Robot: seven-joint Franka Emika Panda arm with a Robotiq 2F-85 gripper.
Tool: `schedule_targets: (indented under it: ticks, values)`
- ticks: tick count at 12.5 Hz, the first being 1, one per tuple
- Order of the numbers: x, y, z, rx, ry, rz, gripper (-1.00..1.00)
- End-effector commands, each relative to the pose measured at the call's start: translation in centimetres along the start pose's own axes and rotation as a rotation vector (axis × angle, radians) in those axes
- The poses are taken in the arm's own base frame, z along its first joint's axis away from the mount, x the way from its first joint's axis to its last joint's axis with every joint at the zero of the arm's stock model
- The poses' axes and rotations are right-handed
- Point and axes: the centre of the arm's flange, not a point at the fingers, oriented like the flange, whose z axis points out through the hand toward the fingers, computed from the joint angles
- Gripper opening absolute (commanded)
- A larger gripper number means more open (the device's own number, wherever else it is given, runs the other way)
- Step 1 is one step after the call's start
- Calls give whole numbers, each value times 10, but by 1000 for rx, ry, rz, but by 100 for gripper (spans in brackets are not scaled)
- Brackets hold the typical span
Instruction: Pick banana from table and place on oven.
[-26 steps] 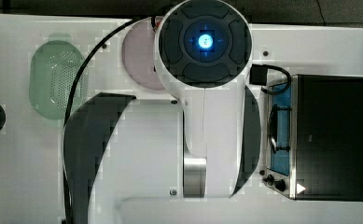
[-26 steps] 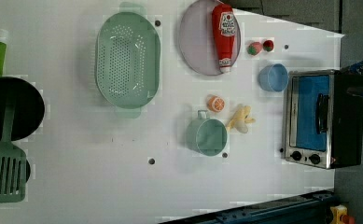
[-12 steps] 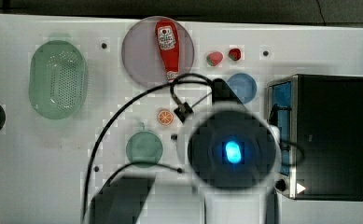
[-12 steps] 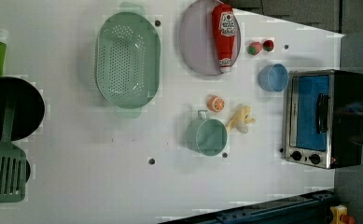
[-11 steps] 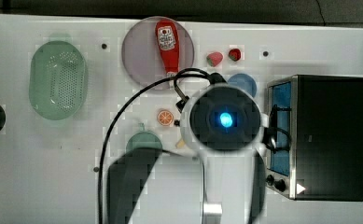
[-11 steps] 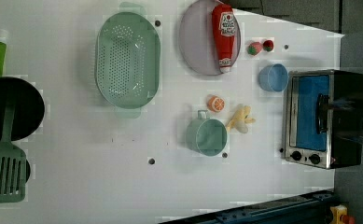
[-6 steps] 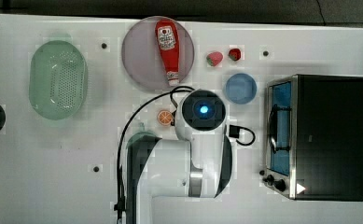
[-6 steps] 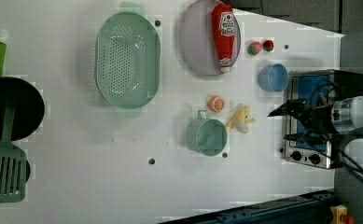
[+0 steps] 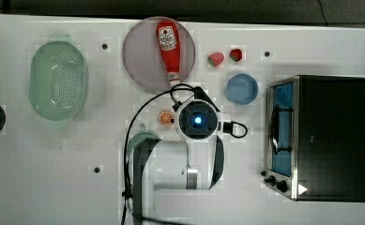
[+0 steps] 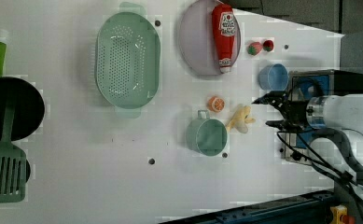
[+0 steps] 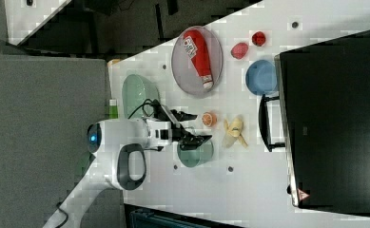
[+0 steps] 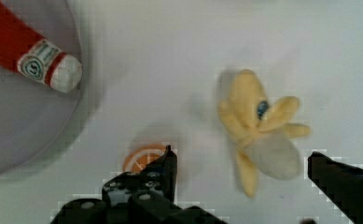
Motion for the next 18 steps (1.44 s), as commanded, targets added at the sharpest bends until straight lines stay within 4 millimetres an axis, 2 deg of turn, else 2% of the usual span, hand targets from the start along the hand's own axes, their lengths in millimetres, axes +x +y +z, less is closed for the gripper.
schedule_targets:
  ticks: [1,4,8,9,11,14,15,16,18]
  values:
    - [-8,3,46,-45,-41,13,100]
    - [-18,1,81,-75,-69,6,100]
    - [-22,0,105,-62,-62,3,100]
    - [-22,-1,107,-54,-56,3,68]
    - [-22,-1,108,-54,-56,2,17]
    - [-22,-3,106,-44,-49,-1,-49]
    - [-22,-4,104,-41,-47,-1,-59]
    - [-21,-6,99,-31,-39,-2,-59]
    - [-18,-13,69,12,-5,-7,-59]
